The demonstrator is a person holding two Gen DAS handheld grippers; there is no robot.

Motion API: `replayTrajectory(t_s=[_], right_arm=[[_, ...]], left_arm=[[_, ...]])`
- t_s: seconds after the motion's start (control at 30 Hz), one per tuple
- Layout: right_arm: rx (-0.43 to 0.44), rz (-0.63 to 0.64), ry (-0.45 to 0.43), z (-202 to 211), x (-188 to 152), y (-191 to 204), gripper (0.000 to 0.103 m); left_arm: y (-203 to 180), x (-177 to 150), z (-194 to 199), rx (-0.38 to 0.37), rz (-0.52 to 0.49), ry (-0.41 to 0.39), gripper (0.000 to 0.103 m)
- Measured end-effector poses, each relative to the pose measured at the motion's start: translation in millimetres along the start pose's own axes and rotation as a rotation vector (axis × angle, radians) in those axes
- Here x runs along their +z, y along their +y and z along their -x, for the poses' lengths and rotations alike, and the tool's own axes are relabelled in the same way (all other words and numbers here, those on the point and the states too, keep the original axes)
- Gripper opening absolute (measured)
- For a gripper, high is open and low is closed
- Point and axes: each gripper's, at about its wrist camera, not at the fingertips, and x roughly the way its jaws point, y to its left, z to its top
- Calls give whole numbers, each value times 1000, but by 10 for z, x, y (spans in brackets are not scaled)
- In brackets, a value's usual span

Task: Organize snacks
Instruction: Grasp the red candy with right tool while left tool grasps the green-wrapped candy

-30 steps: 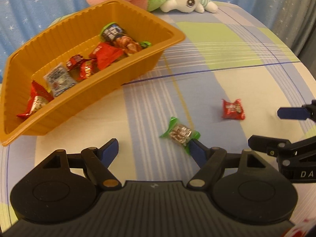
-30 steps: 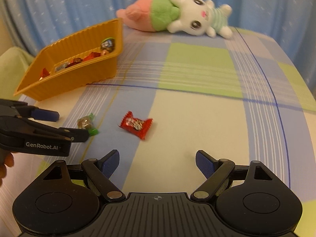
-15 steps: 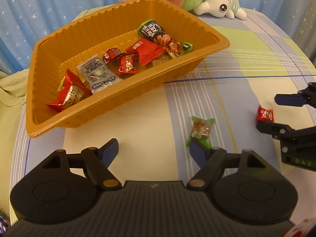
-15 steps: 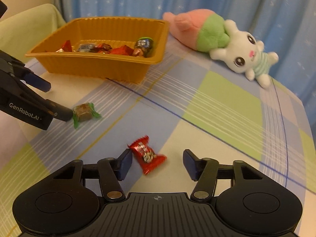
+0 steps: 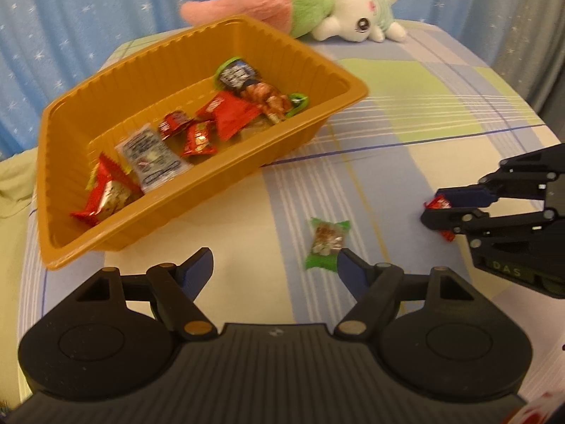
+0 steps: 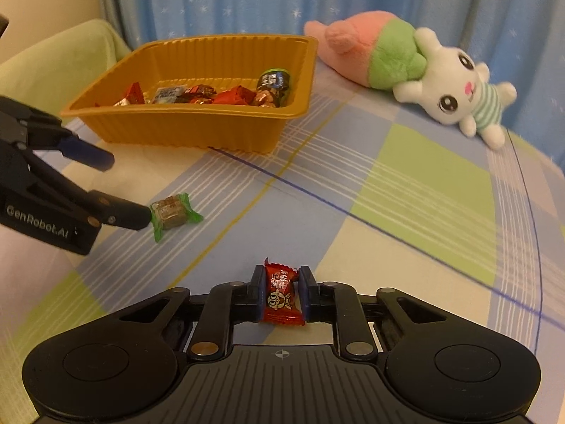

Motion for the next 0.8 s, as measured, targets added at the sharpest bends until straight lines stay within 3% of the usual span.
replayTrajectory(t_s=[0.23, 0.63, 0.8], right_arm=[[16, -139, -15, 116, -27, -91, 19], [17, -291, -41, 367, -68, -215, 19], [20, -305, -48, 405, -57, -202, 19]], left_arm=[[-92, 54, -68, -61, -54, -11, 58], [-178, 137, -231, -121, -119, 12, 20], [-182, 116, -208, -124, -114, 8, 19]])
